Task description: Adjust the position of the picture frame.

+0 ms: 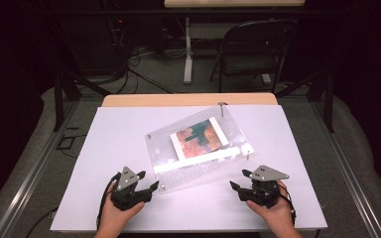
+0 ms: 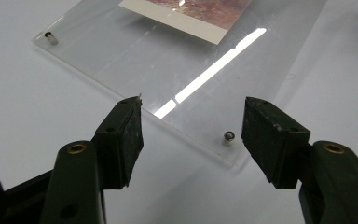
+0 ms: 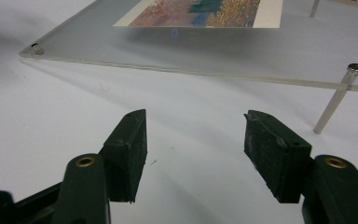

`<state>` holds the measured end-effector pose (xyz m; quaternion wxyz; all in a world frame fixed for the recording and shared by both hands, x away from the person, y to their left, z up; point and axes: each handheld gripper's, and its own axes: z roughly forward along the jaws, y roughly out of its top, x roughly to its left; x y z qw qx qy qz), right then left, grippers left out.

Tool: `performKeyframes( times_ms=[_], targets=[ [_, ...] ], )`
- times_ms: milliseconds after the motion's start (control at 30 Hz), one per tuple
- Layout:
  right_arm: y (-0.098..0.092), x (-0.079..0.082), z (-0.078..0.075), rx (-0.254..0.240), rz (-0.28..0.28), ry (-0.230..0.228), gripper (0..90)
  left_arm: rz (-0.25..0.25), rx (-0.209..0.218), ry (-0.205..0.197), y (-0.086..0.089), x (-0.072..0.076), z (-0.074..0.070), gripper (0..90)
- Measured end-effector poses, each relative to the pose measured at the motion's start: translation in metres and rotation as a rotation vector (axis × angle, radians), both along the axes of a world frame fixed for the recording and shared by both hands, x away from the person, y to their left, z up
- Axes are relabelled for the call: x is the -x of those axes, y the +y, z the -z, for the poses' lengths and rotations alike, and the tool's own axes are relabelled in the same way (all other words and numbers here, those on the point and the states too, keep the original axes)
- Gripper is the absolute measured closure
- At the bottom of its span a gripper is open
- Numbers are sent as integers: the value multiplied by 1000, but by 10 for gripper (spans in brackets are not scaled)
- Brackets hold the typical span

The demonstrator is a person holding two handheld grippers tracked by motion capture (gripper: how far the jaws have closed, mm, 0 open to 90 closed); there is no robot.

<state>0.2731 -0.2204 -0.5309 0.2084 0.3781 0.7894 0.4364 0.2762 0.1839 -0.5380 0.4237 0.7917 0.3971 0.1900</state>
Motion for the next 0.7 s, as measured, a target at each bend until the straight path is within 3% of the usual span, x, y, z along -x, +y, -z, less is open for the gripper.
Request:
performKeyframes(
  times_ms=[333,567,700],
  targets=[
    [-4,2,-1,3,17,-1,433,6,17,11,-2,-4,1,380],
    [-13,3,-2,-34,34,-5,458,21,49,19,-4,-8,0,382],
    [-18,2,-1,-39,43,-10,458,37,42,12,-8,-9,0,382]
  ],
)
